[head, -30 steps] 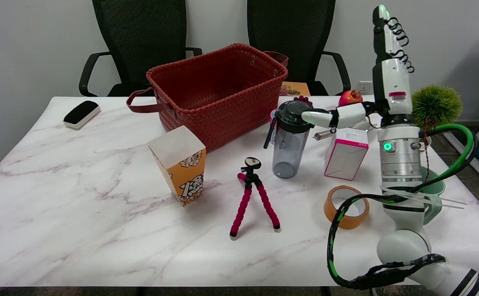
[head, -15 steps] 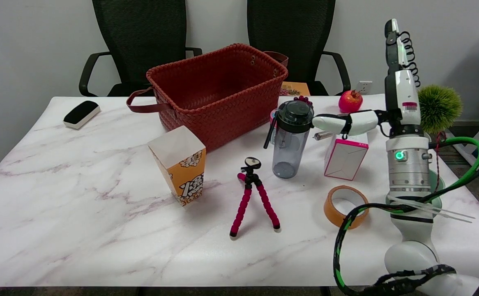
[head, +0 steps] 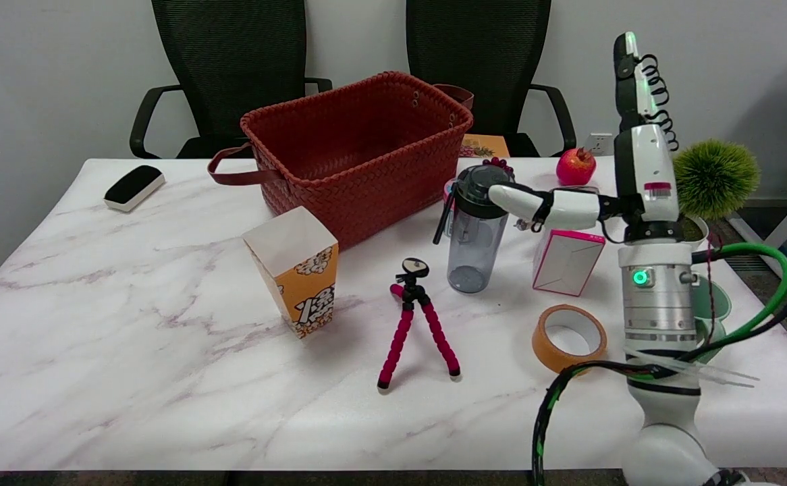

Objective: Pick up the green mug.

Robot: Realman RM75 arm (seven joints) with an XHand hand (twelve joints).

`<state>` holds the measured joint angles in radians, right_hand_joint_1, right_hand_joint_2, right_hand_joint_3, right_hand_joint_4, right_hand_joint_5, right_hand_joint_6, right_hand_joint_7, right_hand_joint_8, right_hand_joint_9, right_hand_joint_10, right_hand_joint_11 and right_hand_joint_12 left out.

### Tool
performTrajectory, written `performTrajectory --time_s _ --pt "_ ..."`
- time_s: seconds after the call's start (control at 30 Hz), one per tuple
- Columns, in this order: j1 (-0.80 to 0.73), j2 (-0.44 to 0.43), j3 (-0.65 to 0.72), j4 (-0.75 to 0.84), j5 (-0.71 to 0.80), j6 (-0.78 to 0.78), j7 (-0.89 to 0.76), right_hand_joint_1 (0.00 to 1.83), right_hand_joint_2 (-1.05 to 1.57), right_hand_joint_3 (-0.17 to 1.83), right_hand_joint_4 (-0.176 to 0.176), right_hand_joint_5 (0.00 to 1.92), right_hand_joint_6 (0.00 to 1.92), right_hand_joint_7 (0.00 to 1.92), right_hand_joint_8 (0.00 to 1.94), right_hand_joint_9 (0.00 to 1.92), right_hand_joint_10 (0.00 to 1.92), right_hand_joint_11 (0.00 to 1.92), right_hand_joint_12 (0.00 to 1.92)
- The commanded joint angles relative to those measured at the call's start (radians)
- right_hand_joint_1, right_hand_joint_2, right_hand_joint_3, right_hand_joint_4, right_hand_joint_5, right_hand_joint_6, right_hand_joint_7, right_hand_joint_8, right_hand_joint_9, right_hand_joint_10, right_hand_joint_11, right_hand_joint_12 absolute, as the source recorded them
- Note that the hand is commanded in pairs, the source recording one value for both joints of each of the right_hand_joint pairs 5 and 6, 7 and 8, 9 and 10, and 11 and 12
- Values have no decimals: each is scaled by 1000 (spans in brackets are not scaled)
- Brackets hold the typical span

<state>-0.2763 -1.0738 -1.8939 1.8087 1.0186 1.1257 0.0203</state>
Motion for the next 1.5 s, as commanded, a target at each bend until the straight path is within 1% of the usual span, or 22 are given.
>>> performTrajectory --time_s 0.03,0.2,0.37,0.6,0.77,0.87,0.97,1.0,1.03,1.1,1.3,1.47,1.5 --pt "-69 -116 -153 37 -122 289 -286 900 184 331 0 0 0 33 33 0 0 0 0" --pt "-75 -121 -168 -7 -101 406 -290 898 200 329 0 0 0 31 31 0 0 0 0" --pt "-75 -126 -174 -56 -40 525 -290 896 224 319 0 0 0 34 34 0 0 0 0" --pt "-60 -119 -172 -113 47 618 -282 895 226 330 0 0 0 33 33 0 0 0 0" --pt "-49 -112 -149 -140 114 643 -282 893 208 350 0 0 0 31 31 0 0 0 0" --pt "-39 -108 -131 -186 154 667 -272 892 204 355 0 0 0 30 30 0 0 0 0" --pt "-19 -100 -135 -250 193 689 -192 892 201 357 0 0 0 30 30 0 0 0 0" --pt "-13 -97 -144 -268 199 686 -134 892 199 359 0 0 0 29 29 0 0 0 0" --pt "-7 -94 -152 -285 195 676 -83 891 191 367 0 0 0 29 29 0 0 0 0" --pt "-1 -93 -166 -300 182 653 -36 889 183 374 0 0 0 29 29 0 0 0 0" --pt "-3 -120 -177 -256 179 592 -41 887 173 350 0 0 0 29 29 0 0 0 0" --pt "13 -150 -168 -297 212 622 -42 883 175 331 0 0 0 43 43 0 0 0 0" --pt "24 -157 -167 -315 220 634 -44 855 203 314 0 0 0 53 53 0 0 0 0"
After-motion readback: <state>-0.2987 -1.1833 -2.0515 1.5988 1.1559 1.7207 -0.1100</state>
